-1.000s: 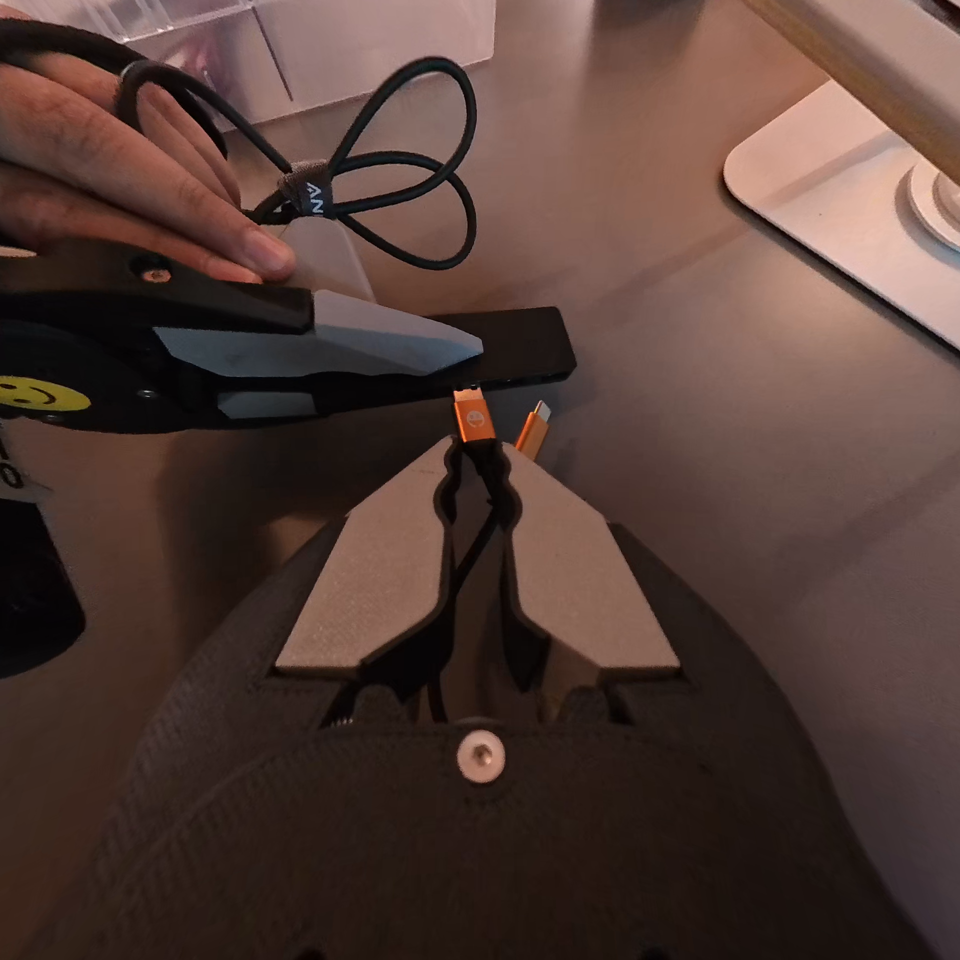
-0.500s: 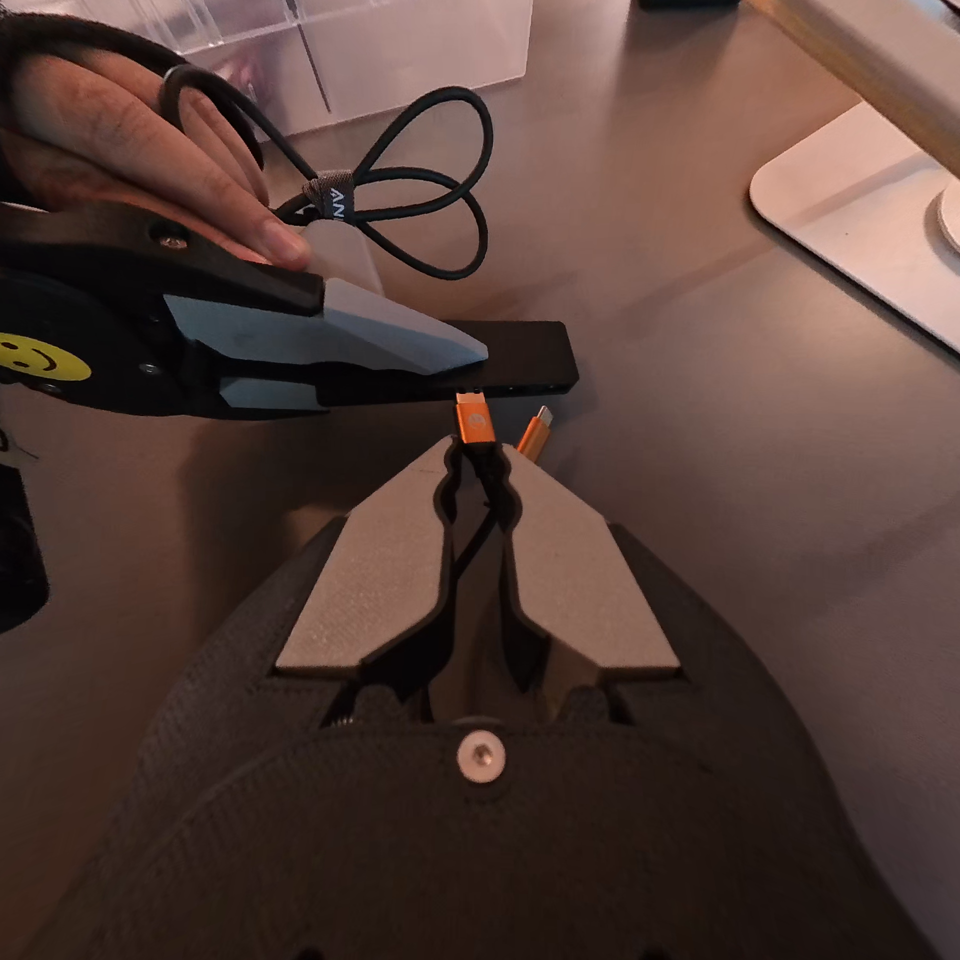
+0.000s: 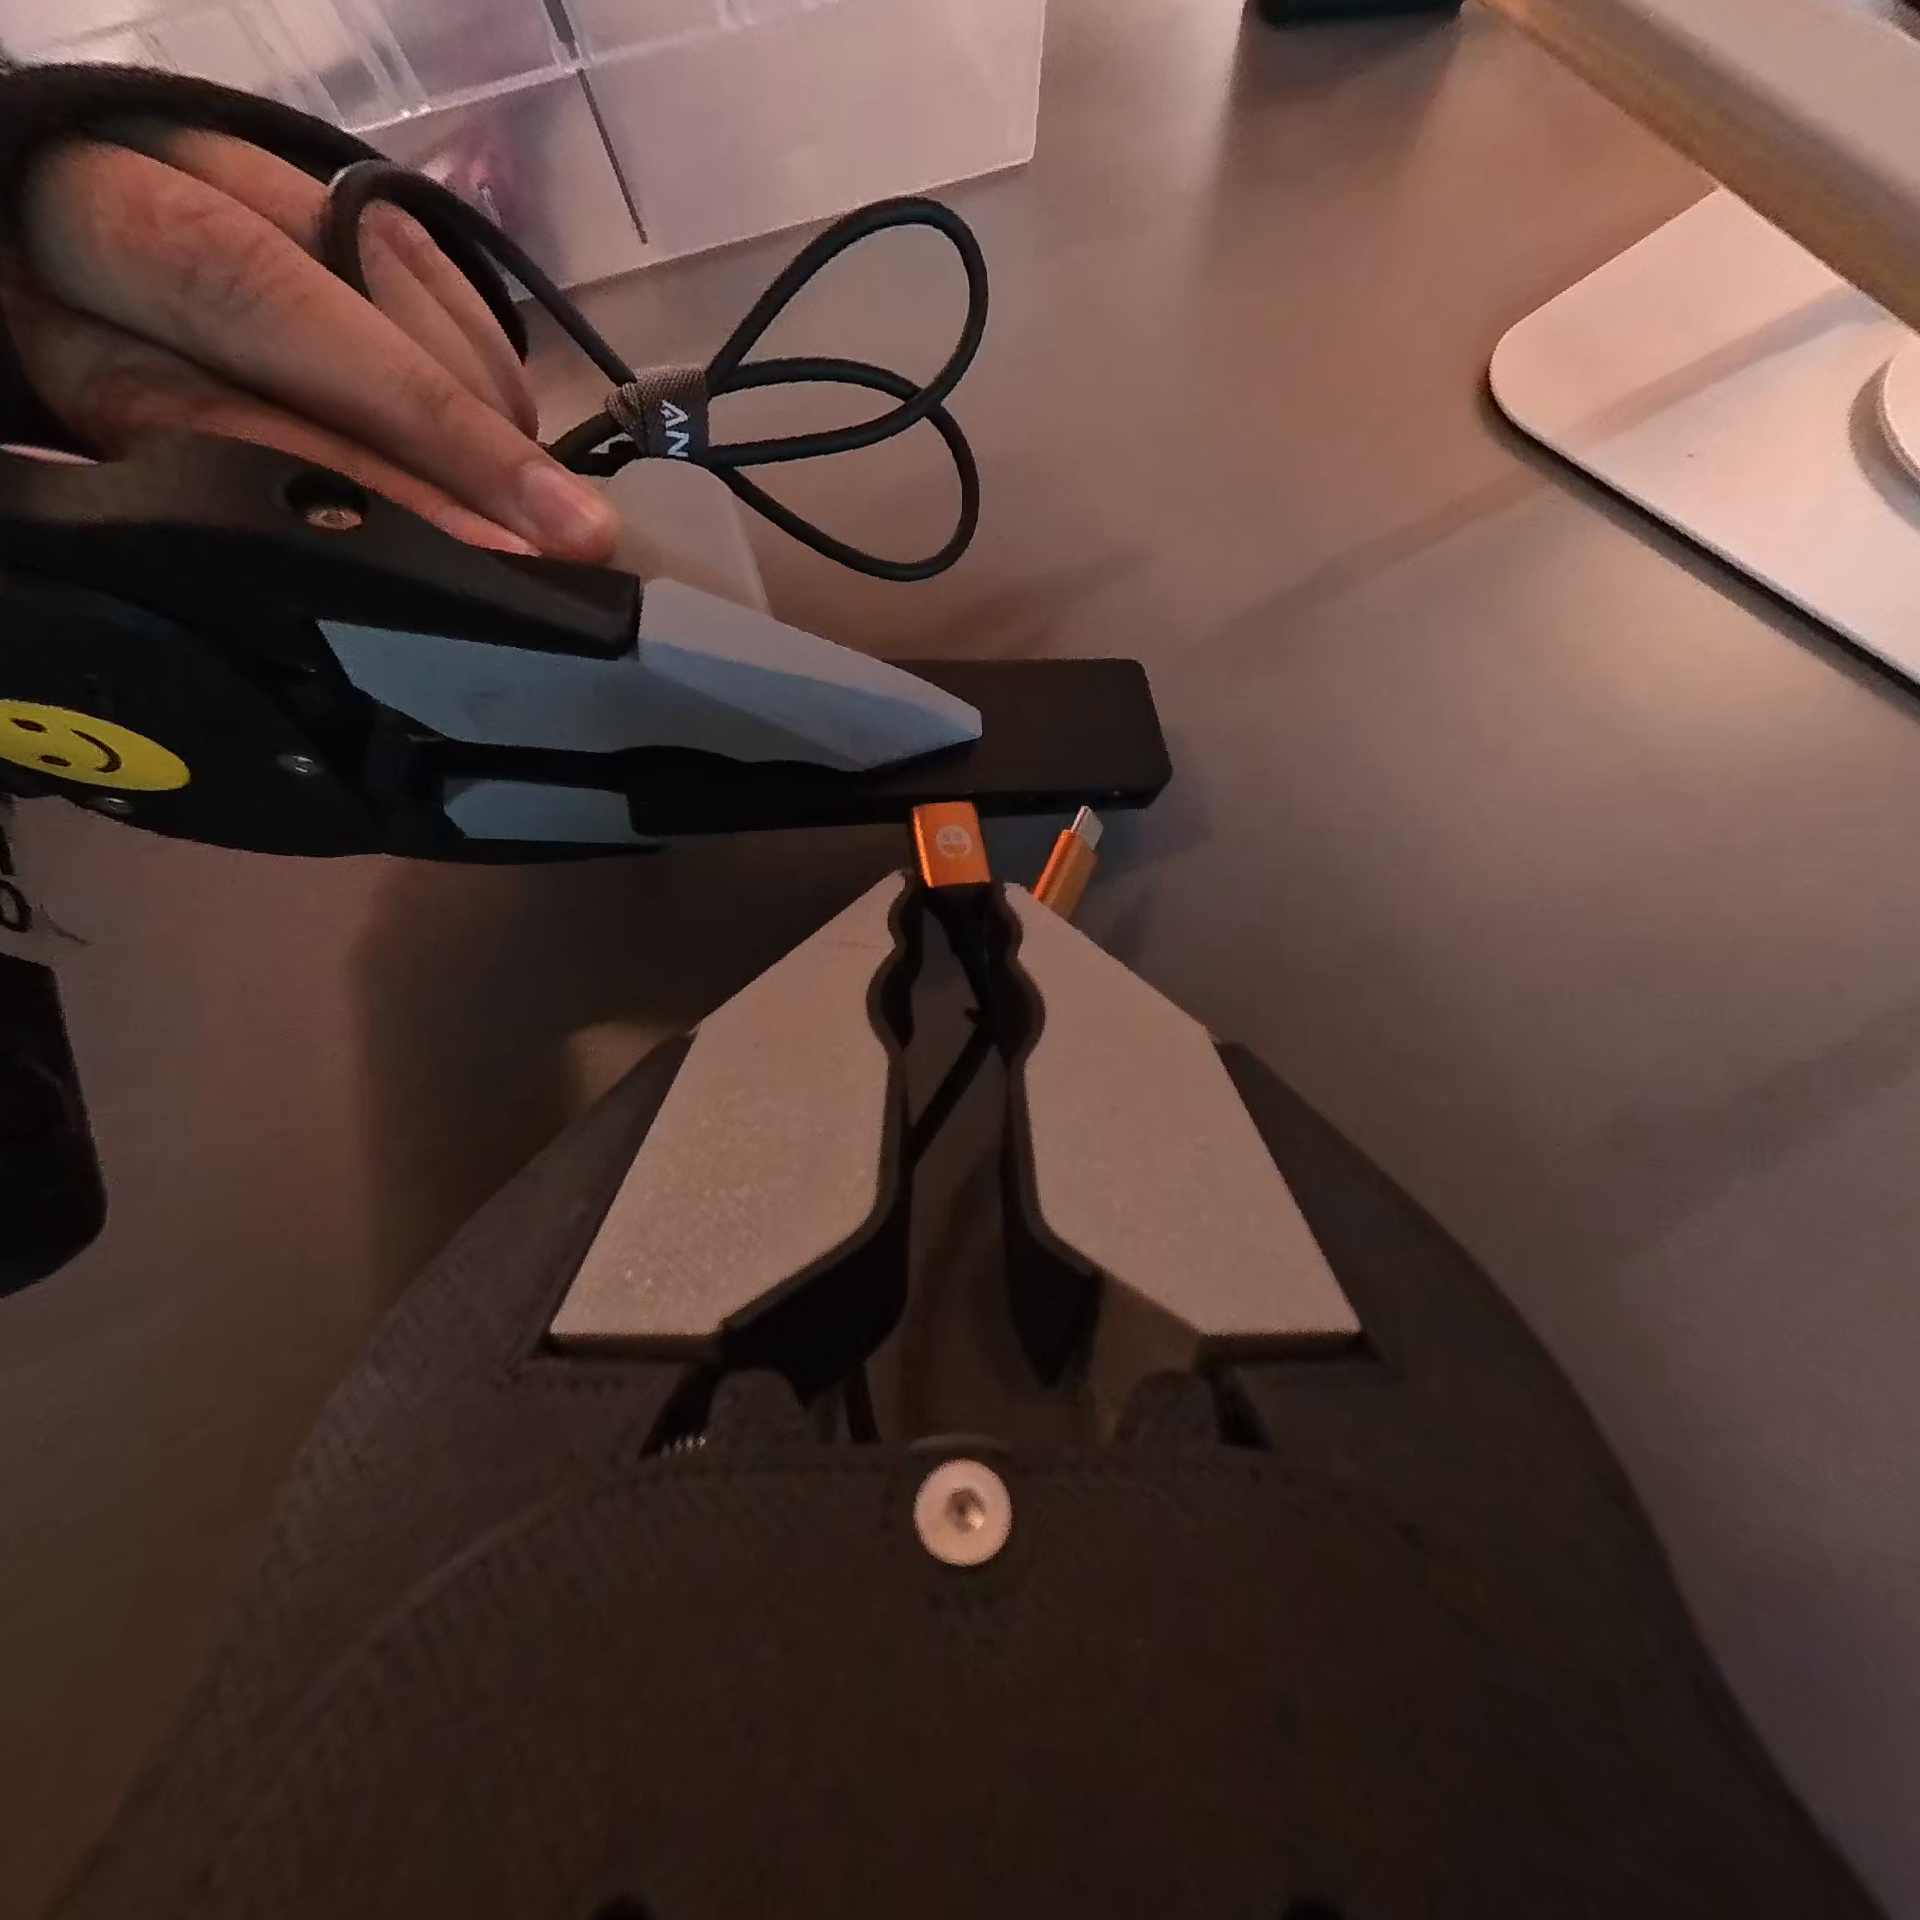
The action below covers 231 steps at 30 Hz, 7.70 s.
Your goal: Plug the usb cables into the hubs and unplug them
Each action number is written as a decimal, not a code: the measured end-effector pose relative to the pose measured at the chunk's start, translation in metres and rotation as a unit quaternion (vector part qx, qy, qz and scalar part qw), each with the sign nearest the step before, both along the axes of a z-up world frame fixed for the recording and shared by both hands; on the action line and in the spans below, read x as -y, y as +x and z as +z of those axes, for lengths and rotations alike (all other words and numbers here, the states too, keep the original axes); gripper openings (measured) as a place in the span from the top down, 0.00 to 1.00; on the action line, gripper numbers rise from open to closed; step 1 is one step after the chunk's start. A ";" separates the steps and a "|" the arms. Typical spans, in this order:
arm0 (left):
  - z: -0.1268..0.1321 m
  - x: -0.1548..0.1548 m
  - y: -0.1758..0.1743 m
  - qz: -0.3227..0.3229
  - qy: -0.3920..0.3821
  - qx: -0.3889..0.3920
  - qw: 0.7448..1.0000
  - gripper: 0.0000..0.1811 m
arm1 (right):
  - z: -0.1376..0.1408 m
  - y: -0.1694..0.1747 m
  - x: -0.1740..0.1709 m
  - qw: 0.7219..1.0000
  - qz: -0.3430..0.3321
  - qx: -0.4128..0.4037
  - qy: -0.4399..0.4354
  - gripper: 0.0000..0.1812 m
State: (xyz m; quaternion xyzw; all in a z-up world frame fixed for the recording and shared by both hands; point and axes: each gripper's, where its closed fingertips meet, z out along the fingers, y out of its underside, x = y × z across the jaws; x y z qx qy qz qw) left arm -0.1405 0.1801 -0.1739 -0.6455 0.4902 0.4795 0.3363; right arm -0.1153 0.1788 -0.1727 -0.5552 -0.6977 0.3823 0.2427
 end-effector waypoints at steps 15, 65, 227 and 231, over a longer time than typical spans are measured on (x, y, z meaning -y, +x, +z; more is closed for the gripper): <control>0.011 -0.005 -0.011 0.027 -0.030 0.346 0.937 0.95 | 0.052 0.005 -0.051 0.984 -0.099 -0.113 0.099 0.89; 0.092 0.015 0.017 -0.112 -0.037 0.711 0.693 0.81 | 0.089 0.019 0.008 0.969 0.087 -0.189 -0.137 0.96; 0.001 -0.001 -0.008 0.048 -0.100 0.590 0.799 0.90 | 0.036 -0.021 -0.038 0.980 -0.152 -0.116 -0.061 0.68; 0.001 -0.001 -0.008 0.049 -0.100 0.591 0.799 0.90 | 0.033 -0.022 -0.035 0.981 -0.148 -0.110 -0.051 0.69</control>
